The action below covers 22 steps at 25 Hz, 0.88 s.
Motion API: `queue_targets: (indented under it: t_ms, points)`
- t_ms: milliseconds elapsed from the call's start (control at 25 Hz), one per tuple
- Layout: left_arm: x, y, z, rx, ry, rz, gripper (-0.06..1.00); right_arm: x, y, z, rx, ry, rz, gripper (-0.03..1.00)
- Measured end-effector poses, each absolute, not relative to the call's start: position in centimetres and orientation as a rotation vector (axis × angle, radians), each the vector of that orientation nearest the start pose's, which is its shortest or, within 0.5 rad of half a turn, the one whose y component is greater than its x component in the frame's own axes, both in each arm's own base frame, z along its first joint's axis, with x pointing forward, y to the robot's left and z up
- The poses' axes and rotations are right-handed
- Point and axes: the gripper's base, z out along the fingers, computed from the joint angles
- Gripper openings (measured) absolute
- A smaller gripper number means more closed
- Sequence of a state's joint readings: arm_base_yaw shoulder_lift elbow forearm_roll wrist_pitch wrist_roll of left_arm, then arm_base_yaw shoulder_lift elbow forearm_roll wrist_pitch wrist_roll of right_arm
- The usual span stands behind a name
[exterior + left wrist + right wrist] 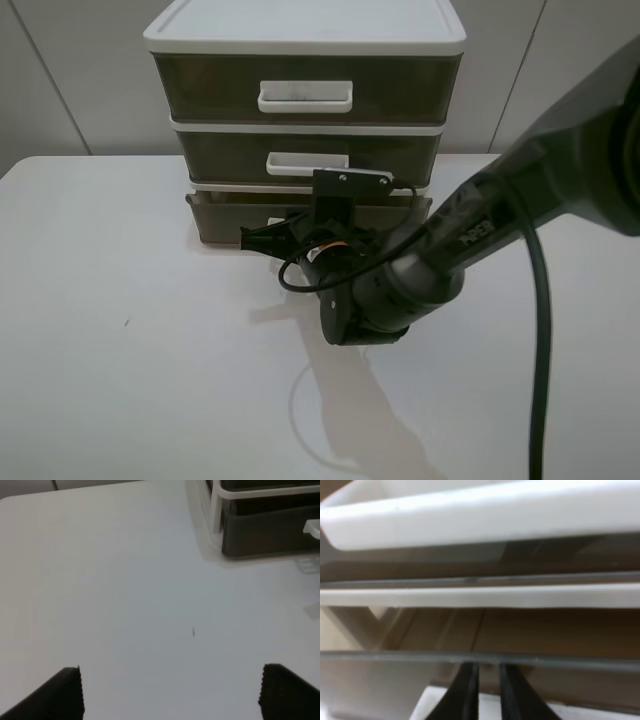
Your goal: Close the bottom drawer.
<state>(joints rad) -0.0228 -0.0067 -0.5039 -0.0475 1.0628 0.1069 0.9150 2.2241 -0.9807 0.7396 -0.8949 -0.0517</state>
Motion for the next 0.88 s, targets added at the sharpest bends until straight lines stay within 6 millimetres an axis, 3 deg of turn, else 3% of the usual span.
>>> queue_targets:
  t_ms: [400, 680, 800, 880]
  points:
    - [-0.7, -0.4, 27.8, 0.134, 2.03, -0.004, 0.72, 27.9, 28.6, 7.3, -0.067, 1.94, 0.375, 0.02]
    - [-0.7, -0.4, 27.8, 0.134, 2.03, -0.004, 0.72, 24.2, 27.2, 12.7, -0.161, 1.933, 0.431, 0.02]
    - [-0.7, -0.4, 27.8, 0.134, 2.03, -0.004, 0.72, 22.4, 25.5, 14.5, -0.207, 2.002, 0.461, 0.11]
    - [-0.7, -0.4, 27.8, 0.134, 2.03, -0.004, 0.72, 21.3, 24.1, 15.0, -0.252, 2.067, 0.465, 0.3]
